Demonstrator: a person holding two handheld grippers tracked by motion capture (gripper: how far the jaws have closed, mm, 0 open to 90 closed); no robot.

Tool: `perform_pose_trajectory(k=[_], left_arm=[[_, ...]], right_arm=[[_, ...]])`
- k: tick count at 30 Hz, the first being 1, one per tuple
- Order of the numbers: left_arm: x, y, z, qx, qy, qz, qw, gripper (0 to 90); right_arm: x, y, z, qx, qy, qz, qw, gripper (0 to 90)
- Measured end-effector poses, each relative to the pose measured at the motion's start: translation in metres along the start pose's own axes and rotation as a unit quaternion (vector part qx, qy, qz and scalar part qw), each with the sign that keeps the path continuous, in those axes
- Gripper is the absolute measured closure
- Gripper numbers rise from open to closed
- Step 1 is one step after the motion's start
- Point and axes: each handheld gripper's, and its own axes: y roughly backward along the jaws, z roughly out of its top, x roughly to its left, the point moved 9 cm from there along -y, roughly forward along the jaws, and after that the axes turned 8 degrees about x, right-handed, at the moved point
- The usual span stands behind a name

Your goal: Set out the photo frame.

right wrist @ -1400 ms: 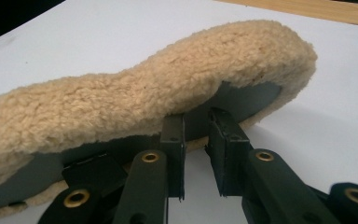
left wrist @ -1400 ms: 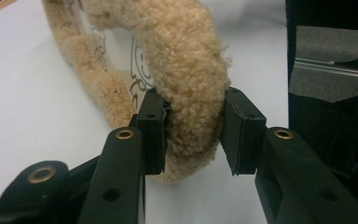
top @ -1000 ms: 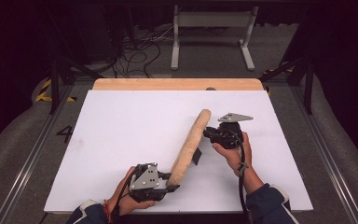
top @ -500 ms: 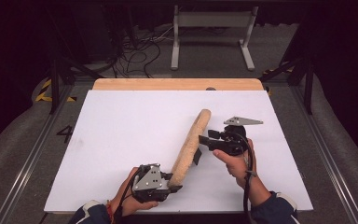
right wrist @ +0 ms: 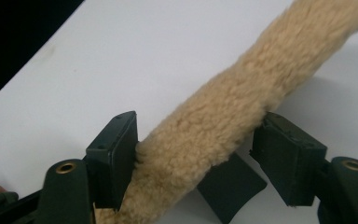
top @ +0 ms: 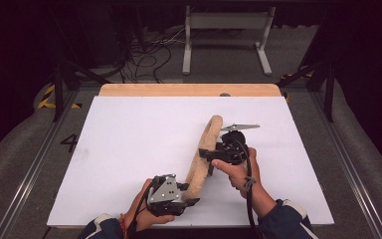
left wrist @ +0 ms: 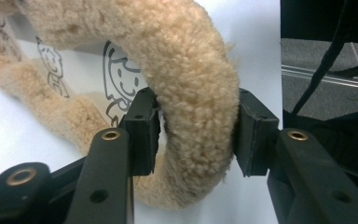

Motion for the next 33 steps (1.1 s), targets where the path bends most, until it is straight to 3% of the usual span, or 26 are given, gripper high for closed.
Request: perform_pose_trajectory(k=[1, 9, 12, 14, 16, 21, 23, 25, 27, 28, 30, 33], left_arm=[[-0.001, -0.001, 0.001, 0.001, 0.000, 0.002, 1.0000, 54.4], [-0.002, -0.008, 0.006, 0.002, 0.004, 0.001, 1.0000, 48.0], [-0.007, 0.003, 0.000, 0.019, -0.014, -0.006, 0.9997, 40.3], [-0.007, 0.011, -0.002, 0.020, -0.015, 0.000, 0.9997, 38.2], [-0.004, 0.026, -0.010, 0.016, -0.005, 0.009, 0.9998, 36.1], [0.018, 0.061, -0.046, 0.026, 0.049, 0.030, 0.9980, 32.7], [0.031, 0.073, -0.064, 0.044, 0.056, 0.061, 0.9956, 32.3], [0.045, 0.089, -0.083, 0.044, 0.091, 0.073, 0.9922, 32.0], [0.056, 0.101, -0.096, 0.047, 0.110, 0.093, 0.9884, 31.8], [0.062, 0.109, -0.102, 0.043, 0.120, 0.100, 0.9868, 31.7], [0.073, 0.122, -0.115, 0.039, 0.148, 0.119, 0.9810, 31.3], [0.082, 0.133, -0.125, 0.019, 0.183, 0.124, 0.9750, 31.2]], right_arm=[[0.001, -0.004, -0.001, 0.012, -0.004, 0.006, 0.9999, 32.2], [0.000, -0.008, 0.005, 0.034, 0.000, -0.001, 0.9994, 37.2], [-0.002, -0.007, 0.007, 0.054, 0.010, 0.005, 0.9985, 38.1], [-0.003, -0.007, 0.007, 0.059, 0.011, 0.008, 0.9982, 38.4], [-0.003, -0.007, 0.008, 0.075, 0.014, 0.018, 0.9969, 40.8], [-0.003, -0.007, 0.010, 0.091, 0.015, 0.022, 0.9955, 43.2], [-0.003, -0.007, 0.010, 0.094, 0.015, 0.024, 0.9952, 44.8], [-0.003, -0.006, 0.010, 0.099, 0.016, 0.026, 0.9946, 47.2], [-0.003, -0.006, 0.011, 0.104, 0.022, 0.028, 0.9940, 50.0], [-0.003, -0.005, 0.011, 0.107, 0.024, 0.029, 0.9936, 51.5], [-0.003, -0.005, 0.013, 0.112, 0.036, 0.030, 0.9926, 53.5], [-0.004, -0.005, 0.016, 0.124, 0.052, 0.026, 0.9906, 55.6]])
